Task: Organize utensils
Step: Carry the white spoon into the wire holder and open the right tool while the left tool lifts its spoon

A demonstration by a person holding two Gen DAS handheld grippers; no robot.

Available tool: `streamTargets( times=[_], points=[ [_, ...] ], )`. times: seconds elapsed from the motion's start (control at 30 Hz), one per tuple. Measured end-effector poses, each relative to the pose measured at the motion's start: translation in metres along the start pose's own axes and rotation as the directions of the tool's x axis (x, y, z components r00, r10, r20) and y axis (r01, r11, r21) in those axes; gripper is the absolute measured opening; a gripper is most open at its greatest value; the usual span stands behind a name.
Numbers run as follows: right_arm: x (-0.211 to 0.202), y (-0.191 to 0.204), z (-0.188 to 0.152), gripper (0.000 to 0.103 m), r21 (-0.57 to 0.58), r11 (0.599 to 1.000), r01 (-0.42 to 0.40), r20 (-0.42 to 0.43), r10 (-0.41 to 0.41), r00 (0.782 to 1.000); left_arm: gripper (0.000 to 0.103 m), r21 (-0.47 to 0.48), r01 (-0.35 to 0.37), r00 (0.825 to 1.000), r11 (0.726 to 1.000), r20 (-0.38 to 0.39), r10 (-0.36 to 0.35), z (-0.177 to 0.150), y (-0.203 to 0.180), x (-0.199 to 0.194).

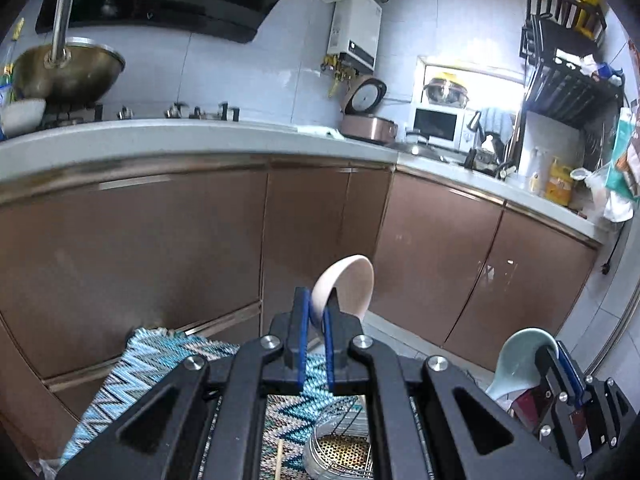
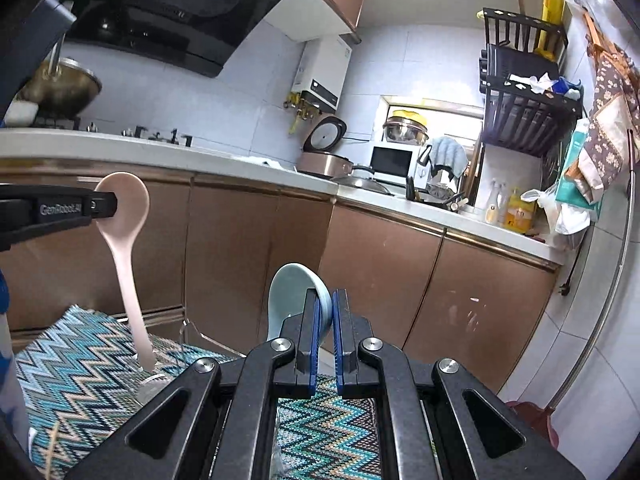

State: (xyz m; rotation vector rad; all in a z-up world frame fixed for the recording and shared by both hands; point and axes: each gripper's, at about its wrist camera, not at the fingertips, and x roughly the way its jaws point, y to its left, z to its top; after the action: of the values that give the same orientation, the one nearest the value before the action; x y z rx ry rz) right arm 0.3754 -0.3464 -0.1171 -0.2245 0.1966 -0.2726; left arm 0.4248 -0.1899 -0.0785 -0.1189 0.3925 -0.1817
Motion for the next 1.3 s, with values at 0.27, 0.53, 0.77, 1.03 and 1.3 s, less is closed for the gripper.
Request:
streamTargets(
  times=[0.27,0.53,0.77,1.03,1.3],
  points=[
    [0.017,0.017,-0.036,0.006,-0.002,1.000,-0.012,-0.019,0.012,1.000,0.006,0.030,-0.013,0.999,0.999,-0.031,0.014,-0.037,-0.005,0.027],
    [0.008,0.021,-0.055,0.040,0.018,0.999,-0.048,-0.043,0.048,0.998,0.010,0.056,0.022,0.996,0.998,-0.086,-0.017,-0.055,-0.008,0.024],
    [-0.023,0.003,-0.041,0.042,0.053,0.997,-0.047,-0.038,0.049,0.998,0.014,0.051,0.054,0.995,0.997,-0.087,-0.050,-0.038,0.008,-0.018],
    [-0.088,-0.030,-0.006,0.042,0.103,0.991,-0.086,0.001,0.086,0.996,0.014,0.068,0.063,0.996,0.996,-0.061,-0.059,-0.001,0.049,-0.101],
    [-0.159,-0.037,0.027,0.043,0.148,0.969,-0.198,0.036,0.195,0.980,0.014,0.048,0.062,0.998,0.997,-0.014,-0.062,0.024,0.097,-0.198]
  ],
)
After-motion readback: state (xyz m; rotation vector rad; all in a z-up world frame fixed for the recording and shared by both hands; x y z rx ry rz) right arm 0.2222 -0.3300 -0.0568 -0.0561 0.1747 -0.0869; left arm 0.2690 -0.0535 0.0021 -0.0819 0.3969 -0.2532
